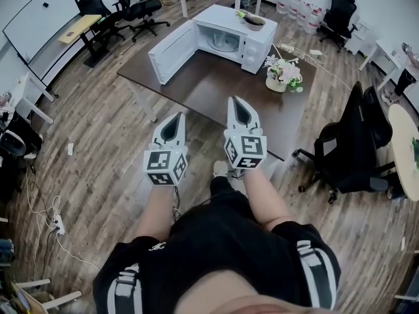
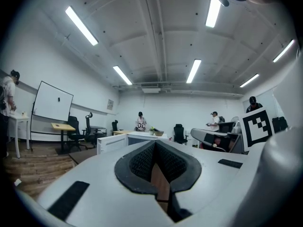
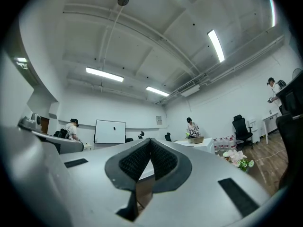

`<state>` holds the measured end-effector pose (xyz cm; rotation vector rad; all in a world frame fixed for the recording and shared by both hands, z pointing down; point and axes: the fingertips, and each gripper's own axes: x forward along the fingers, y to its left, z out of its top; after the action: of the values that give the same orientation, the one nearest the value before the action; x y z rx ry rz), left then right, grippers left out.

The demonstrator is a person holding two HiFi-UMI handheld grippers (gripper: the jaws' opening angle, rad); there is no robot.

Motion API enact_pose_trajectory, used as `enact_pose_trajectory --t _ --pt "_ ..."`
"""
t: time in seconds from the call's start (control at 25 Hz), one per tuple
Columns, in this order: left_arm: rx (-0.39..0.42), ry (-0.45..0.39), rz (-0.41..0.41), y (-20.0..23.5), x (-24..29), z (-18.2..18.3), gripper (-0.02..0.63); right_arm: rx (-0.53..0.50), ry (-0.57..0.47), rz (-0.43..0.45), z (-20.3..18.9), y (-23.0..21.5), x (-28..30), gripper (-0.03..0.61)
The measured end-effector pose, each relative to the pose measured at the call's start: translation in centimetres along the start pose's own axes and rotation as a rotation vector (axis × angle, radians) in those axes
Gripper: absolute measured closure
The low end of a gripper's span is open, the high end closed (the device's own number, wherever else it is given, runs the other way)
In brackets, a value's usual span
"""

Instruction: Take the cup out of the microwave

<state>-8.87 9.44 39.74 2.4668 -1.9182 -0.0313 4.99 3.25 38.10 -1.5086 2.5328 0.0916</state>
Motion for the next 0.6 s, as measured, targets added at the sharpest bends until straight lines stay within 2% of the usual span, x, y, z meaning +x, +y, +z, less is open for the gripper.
enact_pose_trajectory --t 0.4,0.6 --pt "0.002 0.005 0.020 7.2 21.5 2.1 0.614 0.012 0.004 0.030 -2.3 -8.9 21.1 0.577" --pt "-0.001 0.011 0.015 9.6 31.5 3.1 0.614 0.017 0.023 0.050 -3.5 -12.7 29.6 0.577"
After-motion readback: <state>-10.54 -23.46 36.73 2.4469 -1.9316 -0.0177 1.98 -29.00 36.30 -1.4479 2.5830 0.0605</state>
